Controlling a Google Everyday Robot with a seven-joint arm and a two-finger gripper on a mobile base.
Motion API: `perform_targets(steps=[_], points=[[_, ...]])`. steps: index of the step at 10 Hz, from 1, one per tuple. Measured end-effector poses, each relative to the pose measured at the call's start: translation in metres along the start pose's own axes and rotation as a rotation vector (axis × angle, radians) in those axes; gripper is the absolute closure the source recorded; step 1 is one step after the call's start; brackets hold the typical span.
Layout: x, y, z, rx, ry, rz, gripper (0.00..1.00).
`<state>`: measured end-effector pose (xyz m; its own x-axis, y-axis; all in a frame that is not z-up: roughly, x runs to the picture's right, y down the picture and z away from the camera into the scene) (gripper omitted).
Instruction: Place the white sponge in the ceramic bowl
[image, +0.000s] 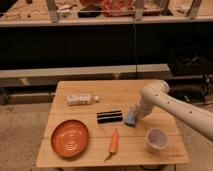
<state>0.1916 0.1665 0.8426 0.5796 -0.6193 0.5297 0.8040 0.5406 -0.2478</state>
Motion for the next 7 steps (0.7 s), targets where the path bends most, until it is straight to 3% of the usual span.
perform_targets(steps=[5,7], points=[[-0.008,-0.003,0.001,-0.011,-0.004,-0.042,0.35],[-0.016,-0.008,-0.003,-0.014,-0.007,-0.068,0.4]])
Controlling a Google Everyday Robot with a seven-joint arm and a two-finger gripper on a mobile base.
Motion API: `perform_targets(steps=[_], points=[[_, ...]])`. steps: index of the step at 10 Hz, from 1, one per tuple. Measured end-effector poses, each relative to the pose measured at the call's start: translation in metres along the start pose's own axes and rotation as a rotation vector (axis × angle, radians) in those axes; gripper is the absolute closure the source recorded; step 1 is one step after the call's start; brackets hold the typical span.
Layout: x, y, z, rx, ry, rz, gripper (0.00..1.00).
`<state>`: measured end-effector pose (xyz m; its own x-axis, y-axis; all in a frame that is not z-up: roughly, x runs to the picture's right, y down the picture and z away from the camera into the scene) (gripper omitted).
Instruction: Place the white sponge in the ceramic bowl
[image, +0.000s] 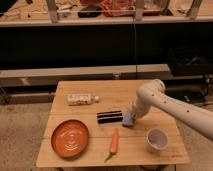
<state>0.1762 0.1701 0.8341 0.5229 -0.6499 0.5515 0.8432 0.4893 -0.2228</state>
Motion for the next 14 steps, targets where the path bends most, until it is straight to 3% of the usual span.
perform_targets(steps=[2,3,4,7,8,11,14], points=[[-0.002,0.001,0.0,-0.006,-0.003,-0.015,0.55],[-0.004,0.0,0.002,-0.007,-0.003,-0.027,0.56],[-0.007,-0.004,0.003,-0.008,-0.006,-0.039,0.52],[-0.008,-0.003,0.004,-0.011,-0.017,-0.054,0.23],[-0.005,0.004,0.004,-0.011,-0.019,-0.054,0.2],[-0.007,0.008,0.01,-0.01,-0.03,-0.066,0.26],[-0.008,0.01,0.022,-0.021,-0.04,-0.074,0.2]])
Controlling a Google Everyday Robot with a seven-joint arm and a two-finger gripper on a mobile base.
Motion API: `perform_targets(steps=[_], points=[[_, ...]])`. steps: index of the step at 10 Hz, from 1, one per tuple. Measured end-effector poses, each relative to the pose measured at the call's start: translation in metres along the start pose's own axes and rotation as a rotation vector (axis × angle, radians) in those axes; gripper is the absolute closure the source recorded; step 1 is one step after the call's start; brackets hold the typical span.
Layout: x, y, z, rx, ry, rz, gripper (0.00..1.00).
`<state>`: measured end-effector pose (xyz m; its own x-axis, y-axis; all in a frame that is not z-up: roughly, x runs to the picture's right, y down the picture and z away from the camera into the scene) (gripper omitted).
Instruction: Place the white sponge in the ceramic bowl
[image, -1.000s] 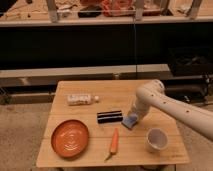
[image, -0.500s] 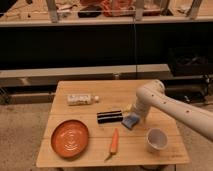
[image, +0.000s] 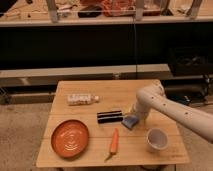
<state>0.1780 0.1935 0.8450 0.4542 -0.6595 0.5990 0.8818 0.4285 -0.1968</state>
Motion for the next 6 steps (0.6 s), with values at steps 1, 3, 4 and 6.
perform_targets(steps=[1,3,4,6], points=[[-0.0006,-0.0015,0.0011,0.0,-0.005,-0.006,0.2],[-0.0011,0.0,0.002,-0.001,-0.015,0.002,0.2],[-0.0005,0.0017,0.003,-0.005,-0.019,0.004,0.2],[0.0008,-0.0018,0.0057,-0.004,-0.027,0.0,0.2]])
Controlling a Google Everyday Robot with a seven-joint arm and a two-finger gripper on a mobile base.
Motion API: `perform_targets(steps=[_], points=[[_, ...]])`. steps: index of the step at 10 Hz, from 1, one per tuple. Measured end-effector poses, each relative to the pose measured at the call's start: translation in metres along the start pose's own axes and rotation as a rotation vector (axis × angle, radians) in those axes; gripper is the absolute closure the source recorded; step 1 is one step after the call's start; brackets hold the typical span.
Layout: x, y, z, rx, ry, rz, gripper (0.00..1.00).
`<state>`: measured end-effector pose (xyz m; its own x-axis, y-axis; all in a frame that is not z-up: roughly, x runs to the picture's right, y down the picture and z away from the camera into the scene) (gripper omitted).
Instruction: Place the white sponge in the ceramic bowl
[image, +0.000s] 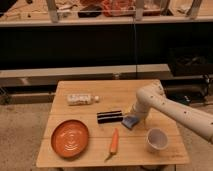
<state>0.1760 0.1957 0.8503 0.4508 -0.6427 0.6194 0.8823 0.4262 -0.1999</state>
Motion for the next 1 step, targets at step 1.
perform_targets(steps=[1], points=[[0.0003,-0.0006,0.0007,0.0,-0.004,0.001,0.2]])
